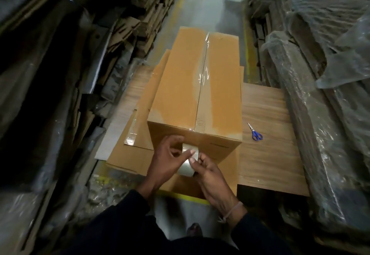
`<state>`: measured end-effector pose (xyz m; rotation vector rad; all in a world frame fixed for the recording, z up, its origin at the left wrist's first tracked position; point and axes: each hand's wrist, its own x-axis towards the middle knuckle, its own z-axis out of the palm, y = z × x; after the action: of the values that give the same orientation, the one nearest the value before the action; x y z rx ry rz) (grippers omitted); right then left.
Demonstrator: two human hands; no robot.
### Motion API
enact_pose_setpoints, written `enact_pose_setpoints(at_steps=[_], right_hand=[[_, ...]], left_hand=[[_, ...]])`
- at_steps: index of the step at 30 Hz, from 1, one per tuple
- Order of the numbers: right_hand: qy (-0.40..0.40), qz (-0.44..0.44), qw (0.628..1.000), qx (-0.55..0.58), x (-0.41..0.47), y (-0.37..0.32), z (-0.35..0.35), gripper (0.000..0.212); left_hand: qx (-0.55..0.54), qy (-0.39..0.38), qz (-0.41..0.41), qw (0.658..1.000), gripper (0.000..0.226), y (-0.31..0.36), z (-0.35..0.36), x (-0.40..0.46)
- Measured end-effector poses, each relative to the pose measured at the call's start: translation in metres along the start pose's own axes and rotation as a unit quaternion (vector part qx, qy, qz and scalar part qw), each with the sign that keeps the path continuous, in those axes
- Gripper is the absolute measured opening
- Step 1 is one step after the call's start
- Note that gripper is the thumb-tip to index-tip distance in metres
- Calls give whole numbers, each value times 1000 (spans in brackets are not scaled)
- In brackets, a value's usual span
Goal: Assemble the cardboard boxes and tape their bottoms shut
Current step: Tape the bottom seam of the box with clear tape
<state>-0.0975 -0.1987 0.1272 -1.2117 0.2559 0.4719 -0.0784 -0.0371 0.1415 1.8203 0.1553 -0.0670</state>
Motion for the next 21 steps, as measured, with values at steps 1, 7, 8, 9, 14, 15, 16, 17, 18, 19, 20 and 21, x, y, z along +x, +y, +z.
enact_pose_setpoints(at_steps=[1,7,8,9,14,15,16,17,18,19,20,21], right_hand=[[-3,4,1000,11,-1,-1,-1,27],[-2,-5,1000,-22,-7,-3,-29,5],[48,-36,997,-54,-7,-4,-39,4],[118,-91,984,-101,-8,-6,-51,9],[196,-269,884,-327,-3,-49,-104,82],[149,-277,870,-380,3,-62,-113,87],[103,-282,854,-424,11,-73,-120,84],[63,-286,841,-455,18,-84,-125,78],[34,-280,834,-473,24,-92,-131,73],[16,-271,833,-481,29,-99,-136,71],[8,-263,834,-484,33,-106,-140,69],[7,-257,835,-486,36,-112,-145,68]], left_hand=[[-24,-19,-9,999,38,1,5,2],[-106,-75,-40,991,22,8,13,11],[-107,-79,-44,990,23,8,13,13],[-111,-80,-49,989,24,6,13,16],[-122,-73,-56,988,23,3,18,19],[-123,-66,-57,989,22,2,21,18],[-126,-58,-57,989,21,2,23,16],[-127,-49,-59,989,20,2,27,15],[-131,-42,-62,989,20,4,31,15],[-134,-36,-65,988,19,6,35,16],[-136,-31,-65,988,19,9,41,18],[-138,-28,-63,988,18,12,47,21]])
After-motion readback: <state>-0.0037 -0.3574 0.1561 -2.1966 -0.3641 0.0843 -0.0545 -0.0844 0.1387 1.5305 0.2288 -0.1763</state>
